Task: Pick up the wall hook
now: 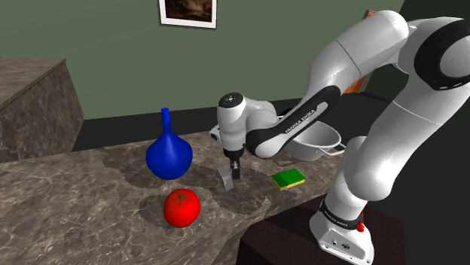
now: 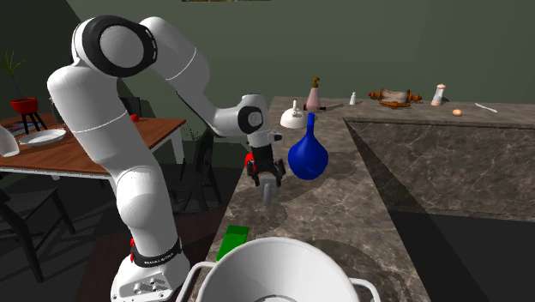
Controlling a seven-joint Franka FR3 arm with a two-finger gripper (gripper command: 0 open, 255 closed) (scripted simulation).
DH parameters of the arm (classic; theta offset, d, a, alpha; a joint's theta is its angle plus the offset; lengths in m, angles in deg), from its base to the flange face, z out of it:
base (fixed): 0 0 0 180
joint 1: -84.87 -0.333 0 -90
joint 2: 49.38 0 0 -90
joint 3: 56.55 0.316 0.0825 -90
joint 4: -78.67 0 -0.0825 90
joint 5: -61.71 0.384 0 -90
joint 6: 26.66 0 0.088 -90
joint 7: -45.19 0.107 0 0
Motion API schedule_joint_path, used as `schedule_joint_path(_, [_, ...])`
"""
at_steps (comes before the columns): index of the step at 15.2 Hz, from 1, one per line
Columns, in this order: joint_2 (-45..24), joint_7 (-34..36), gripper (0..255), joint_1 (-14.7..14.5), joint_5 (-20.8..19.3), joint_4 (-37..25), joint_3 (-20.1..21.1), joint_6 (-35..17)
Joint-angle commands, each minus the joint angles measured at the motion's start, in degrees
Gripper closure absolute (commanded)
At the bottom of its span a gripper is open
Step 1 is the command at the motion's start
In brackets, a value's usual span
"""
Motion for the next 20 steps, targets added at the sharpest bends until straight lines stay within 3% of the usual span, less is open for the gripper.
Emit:
schedule_joint_path(1, [-1.67,1.25,0,0.31,-1.13,0.23,0.28,-1.67])
schedule_joint_path(4, [-2.81,2.18,0,0.58,-2.04,0.51,0.4,-2.91])
schedule_joint_path(5, [-2.81,2.23,255,0.56,-2.04,0.55,0.43,-2.94])
schedule_joint_path(14, [-2.82,2.18,255,0.57,-2.05,0.5,0.39,-2.91])
schedule_joint_path(20, [1.33,-1.08,255,-0.36,1.06,-0.77,-0.09,1.89])
